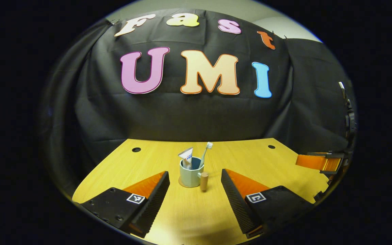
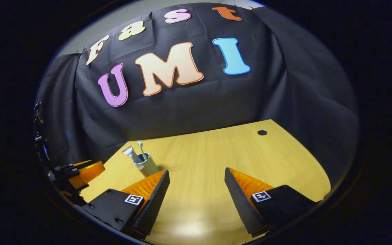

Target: Put the toothbrush and toothpaste on the desktop into the cup, then pick up the cup and place it on the coaster on the desktop.

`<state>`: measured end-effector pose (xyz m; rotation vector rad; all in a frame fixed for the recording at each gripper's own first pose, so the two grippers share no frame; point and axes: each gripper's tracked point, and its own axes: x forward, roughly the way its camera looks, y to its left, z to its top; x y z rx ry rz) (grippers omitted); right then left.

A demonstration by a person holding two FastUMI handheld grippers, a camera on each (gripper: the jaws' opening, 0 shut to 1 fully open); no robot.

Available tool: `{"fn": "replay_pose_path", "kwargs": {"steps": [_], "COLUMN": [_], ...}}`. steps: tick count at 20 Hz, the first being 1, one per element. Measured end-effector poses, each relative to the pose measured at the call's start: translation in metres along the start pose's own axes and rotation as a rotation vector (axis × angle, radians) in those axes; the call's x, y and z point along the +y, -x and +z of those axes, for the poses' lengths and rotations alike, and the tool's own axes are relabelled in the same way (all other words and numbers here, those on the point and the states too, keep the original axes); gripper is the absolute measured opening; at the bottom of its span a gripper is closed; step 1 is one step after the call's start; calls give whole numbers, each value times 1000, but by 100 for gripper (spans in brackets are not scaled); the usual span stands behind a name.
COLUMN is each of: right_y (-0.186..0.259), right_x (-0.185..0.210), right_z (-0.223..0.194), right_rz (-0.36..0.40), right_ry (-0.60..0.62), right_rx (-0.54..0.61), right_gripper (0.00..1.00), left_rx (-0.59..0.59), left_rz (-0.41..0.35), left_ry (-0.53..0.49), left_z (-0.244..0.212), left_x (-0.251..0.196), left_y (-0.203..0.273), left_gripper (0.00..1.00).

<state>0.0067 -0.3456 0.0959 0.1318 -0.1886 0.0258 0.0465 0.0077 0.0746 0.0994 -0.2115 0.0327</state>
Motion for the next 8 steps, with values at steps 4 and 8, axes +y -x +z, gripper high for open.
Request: {"fn": "replay_pose_path", "kwargs": {"steps": [4,8], "right_y": [19,35], "right_x": [-38,-56], "right_z": [10,16], "right_rz": [-37,-36], "right_ry": [-11,-79], "right_rx": [-25,-58], "right_gripper": [100,100], "left_rx": [-5,-21], "left_rz": [-22,-42], "left_ry": [-16,-43], "left_z": [9,16], "left_x": [-24,-46], "left_y": [-2,-2], "left_gripper": [92,92]}}
